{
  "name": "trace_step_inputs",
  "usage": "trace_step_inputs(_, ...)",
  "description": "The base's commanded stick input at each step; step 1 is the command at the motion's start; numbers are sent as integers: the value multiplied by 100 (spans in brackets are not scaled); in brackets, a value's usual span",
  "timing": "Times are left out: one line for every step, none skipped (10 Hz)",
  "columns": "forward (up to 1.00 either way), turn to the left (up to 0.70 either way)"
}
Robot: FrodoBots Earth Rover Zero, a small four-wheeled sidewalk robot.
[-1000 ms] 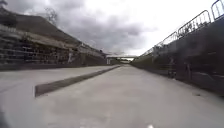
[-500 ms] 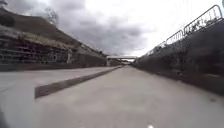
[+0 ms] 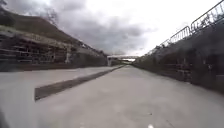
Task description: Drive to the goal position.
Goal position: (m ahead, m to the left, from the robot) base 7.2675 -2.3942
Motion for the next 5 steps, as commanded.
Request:
trace_step_inputs(70,0)
trace_step_inputs(70,0)
trace_step_inputs(70,0)
trace_step_inputs(70,0)
trace_step_inputs(70,0)
